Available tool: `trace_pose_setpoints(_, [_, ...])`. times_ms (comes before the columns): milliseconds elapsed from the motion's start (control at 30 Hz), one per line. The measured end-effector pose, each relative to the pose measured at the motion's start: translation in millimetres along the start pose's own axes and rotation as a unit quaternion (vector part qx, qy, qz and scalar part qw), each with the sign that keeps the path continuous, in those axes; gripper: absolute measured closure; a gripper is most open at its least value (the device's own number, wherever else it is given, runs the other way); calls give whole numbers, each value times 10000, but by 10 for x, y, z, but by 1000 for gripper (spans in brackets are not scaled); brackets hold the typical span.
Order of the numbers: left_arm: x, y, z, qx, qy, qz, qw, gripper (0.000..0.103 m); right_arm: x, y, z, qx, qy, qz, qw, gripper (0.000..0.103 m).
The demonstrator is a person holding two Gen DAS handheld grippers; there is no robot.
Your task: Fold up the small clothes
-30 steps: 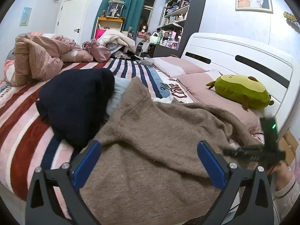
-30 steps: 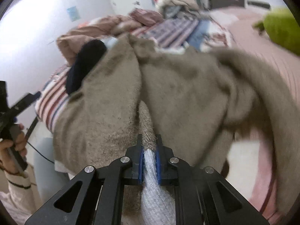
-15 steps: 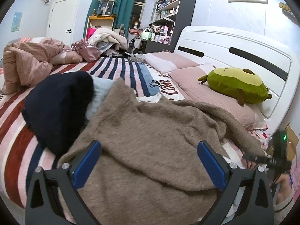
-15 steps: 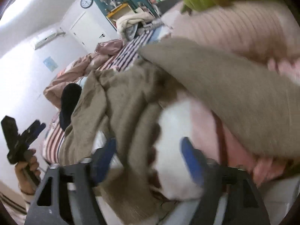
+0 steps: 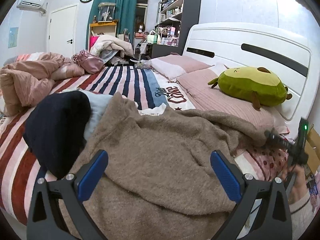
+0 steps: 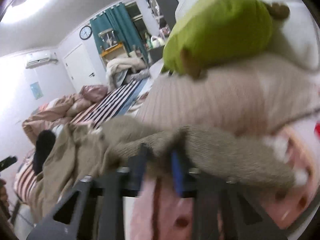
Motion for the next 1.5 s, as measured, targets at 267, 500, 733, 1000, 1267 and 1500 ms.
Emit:
trace_pose_setpoints(267, [26,-26,162,-120,-80,39,9999,2,-51,-50,288,385,-752,-745,9936,38])
trace_pose_setpoints(500, [34,-68,241,-263,-85,19,9996,2,-215,-204,507,339,-1267,-448,9904,55])
trace_pose_setpoints(733, [17,78,23,-55,-14,187,9998,2,229,167,-201,405,-310,432,9978,98])
trace_pose_setpoints(1000, [-57,220,-201,-110,82,420,9990,2,759,500,-1453,618,1124,981,9869,99])
trace_pose_setpoints(1267, [-286,404,-624,44,260,460,9986,2,-561,-107,-2810,1204,2639,-786,9538,98])
trace_pose_setpoints(1500, [-525,429,-901,89,446,317,9985,2,-2034,-774,-2729,988,2842,-2501,9203,78])
Point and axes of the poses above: each gripper's, at about its wrist camera, not at the fingertips, and y roughly against the way its jaws point, z to its right, x to its top, the point moved 8 cm from there along -y, roughly the way its jaws point, and after that the axes turned 9 degrees about -y, right-handed, at the moved point
